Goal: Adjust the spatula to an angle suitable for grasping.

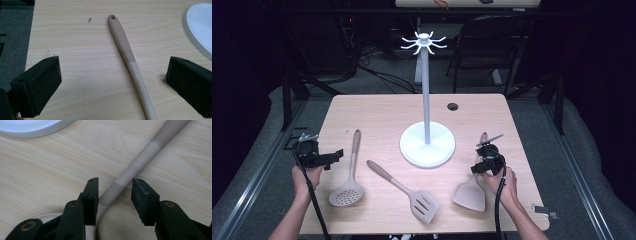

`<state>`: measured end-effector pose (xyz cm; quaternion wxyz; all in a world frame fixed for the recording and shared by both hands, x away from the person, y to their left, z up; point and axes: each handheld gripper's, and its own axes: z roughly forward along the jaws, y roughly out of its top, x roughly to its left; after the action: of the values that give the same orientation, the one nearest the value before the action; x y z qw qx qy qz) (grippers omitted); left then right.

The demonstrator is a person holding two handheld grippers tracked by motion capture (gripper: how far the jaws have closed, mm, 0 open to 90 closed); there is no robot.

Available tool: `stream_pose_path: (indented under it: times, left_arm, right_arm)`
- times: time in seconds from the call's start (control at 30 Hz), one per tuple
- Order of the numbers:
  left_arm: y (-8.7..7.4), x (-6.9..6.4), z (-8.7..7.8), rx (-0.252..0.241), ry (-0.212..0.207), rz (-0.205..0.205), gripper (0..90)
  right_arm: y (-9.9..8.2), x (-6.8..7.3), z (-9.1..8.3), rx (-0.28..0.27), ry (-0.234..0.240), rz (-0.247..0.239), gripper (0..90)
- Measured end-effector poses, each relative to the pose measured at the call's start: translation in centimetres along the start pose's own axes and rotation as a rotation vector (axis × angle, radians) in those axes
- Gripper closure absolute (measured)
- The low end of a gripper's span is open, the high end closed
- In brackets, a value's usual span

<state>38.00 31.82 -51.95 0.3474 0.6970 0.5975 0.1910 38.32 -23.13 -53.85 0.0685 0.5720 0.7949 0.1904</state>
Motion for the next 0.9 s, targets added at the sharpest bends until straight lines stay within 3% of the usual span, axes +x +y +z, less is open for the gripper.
stream_pose_path:
  times: [0.13,0.27,0.43,0.6,0.63,0.9]
  left_arm:
    - [-0.04,0.02,0.03,0.002,0.001,-0.003,0.2]
    - [-0.04,0.04,-0.01,0.008,-0.001,-0.001,0.2]
    - [-0.06,0.11,-0.10,0.002,0.004,-0.002,0.2]
    - [-0.08,0.10,-0.10,0.000,0.003,0.000,0.2]
    - [-0.09,0.09,-0.09,-0.002,0.001,0.000,0.2]
    - [-0.08,0.17,-0.26,-0.002,-0.001,0.002,0.2]
  right_arm:
    - [-0.10,0.34,0.16,-0.021,-0.018,-0.004,57.6]
    - [-0.02,0.55,0.15,-0.006,-0.045,-0.031,56.8]
    - [-0.09,0.18,0.53,0.007,-0.026,0.000,52.7]
    - [-0.01,0.28,0.57,0.015,-0.029,-0.014,53.4]
    - [-0.08,0.33,0.69,-0.004,-0.027,0.000,53.6]
    - [0.11,-0.09,0.45,0.034,-0.031,-0.037,54.3]
